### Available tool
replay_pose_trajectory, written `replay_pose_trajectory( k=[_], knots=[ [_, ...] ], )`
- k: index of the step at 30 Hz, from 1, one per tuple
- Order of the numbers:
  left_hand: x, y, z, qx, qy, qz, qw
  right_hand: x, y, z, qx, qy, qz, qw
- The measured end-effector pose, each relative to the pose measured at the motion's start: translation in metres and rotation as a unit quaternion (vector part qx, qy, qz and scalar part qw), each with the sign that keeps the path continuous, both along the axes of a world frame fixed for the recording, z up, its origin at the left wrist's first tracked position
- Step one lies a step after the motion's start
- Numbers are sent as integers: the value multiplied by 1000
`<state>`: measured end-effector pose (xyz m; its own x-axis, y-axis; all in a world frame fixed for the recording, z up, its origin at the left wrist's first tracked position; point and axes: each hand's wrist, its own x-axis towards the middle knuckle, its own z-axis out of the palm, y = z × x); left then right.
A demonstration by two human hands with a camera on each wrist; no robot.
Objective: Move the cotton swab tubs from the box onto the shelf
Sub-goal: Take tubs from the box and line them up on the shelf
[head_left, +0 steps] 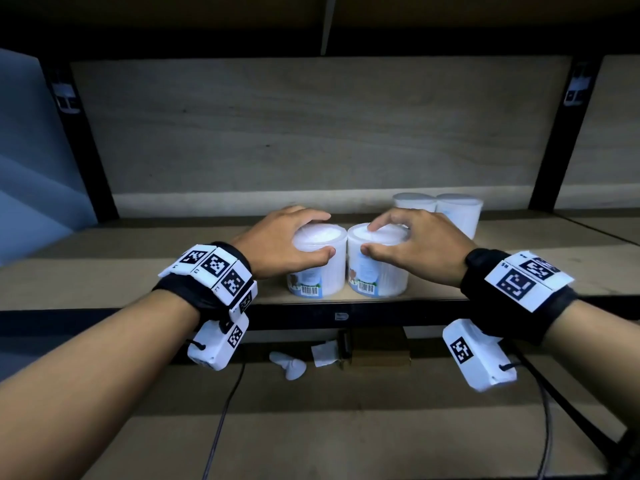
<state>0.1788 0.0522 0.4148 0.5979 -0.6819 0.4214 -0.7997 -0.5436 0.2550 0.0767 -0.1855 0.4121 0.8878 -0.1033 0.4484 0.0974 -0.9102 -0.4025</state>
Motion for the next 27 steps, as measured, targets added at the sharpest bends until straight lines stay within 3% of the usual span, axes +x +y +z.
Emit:
replay_pose_trajectory(
  k=[16,27],
  knots=[
    [-17,9,6,-24,-52,-20,998,-23,14,11,-79,-4,-22,997],
    [-30,12,25,37,-50,-8,998,-26,27,25,-95,18,-20,995]
  ],
)
